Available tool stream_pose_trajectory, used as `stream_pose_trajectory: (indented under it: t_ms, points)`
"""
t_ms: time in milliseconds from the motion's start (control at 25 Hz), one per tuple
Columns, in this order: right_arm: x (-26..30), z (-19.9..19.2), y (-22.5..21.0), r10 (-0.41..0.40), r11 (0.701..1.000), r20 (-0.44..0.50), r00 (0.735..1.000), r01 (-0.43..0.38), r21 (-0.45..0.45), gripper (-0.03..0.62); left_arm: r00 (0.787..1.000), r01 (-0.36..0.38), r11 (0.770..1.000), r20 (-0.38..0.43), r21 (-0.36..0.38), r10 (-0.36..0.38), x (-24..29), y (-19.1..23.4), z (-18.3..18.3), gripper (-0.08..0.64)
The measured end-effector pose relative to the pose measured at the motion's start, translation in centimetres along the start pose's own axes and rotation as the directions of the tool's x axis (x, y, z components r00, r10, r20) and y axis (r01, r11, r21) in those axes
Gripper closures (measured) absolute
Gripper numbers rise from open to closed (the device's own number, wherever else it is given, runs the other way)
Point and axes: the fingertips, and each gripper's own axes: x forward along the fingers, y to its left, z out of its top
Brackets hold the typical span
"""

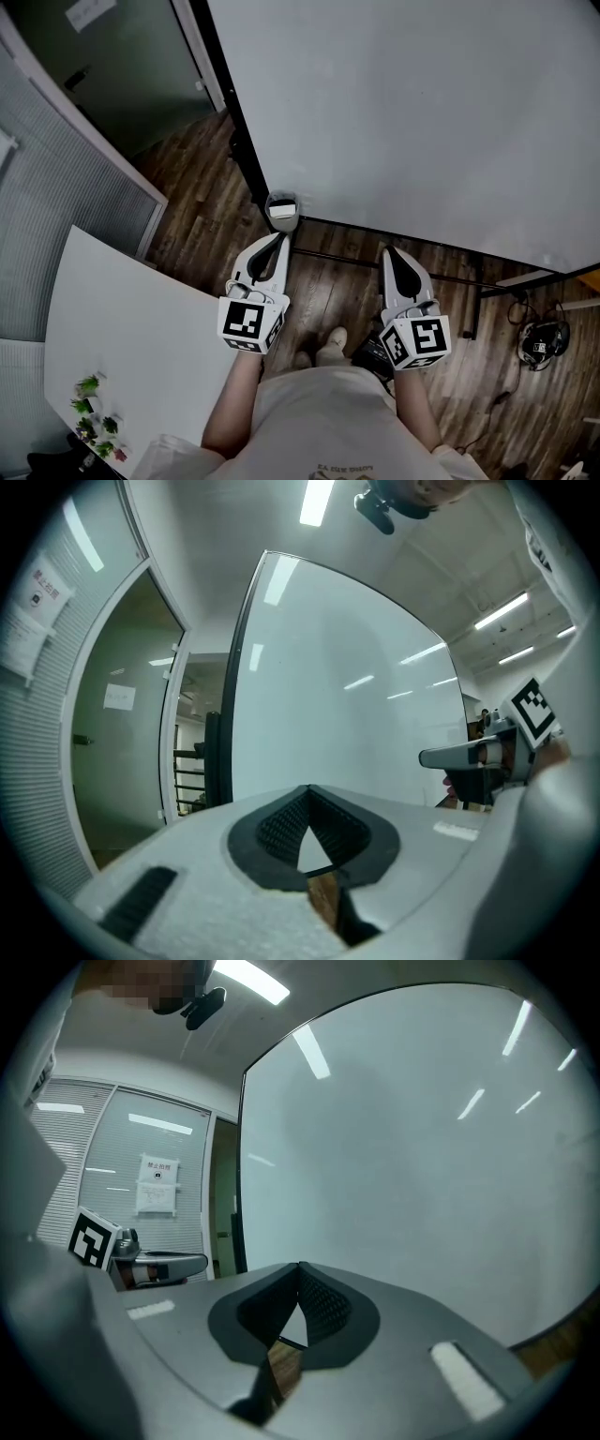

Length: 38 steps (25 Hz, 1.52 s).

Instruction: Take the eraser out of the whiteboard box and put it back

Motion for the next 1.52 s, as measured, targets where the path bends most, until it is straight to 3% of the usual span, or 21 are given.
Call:
stream_pose_trajectory:
  t_ms: [400,880,1080,1520]
  points:
    - [-0.2,0.3,-0.2,-0.014,1.0,0.006,1.0,0.014,-0.018,0.58,0.999,0.048,0.999,-0.01,-0.012,-0.048,-0.1,-0.8,0.2,0.56]
    - [-0.7,0.1,-2.0,-0.034,0.999,-0.016,0.999,0.033,-0.038,0.581,1.0,0.019,0.999,0.026,-0.047,-0.017,-0.2,-0.6,1.0,0.558]
    - [-1.0,0.0,-2.2,-0.03,0.999,-0.016,0.999,0.03,-0.034,0.581,0.999,0.05,0.995,0.023,-0.089,-0.048,0.0,-1.4,0.9,0.558]
    - [-2.3,0.4,-3.7,-0.038,0.999,-0.01,0.999,0.038,-0.027,0.58,0.999,0.04,0.996,0.022,-0.077,-0.038,0.3,-3.1,1.3,0.558]
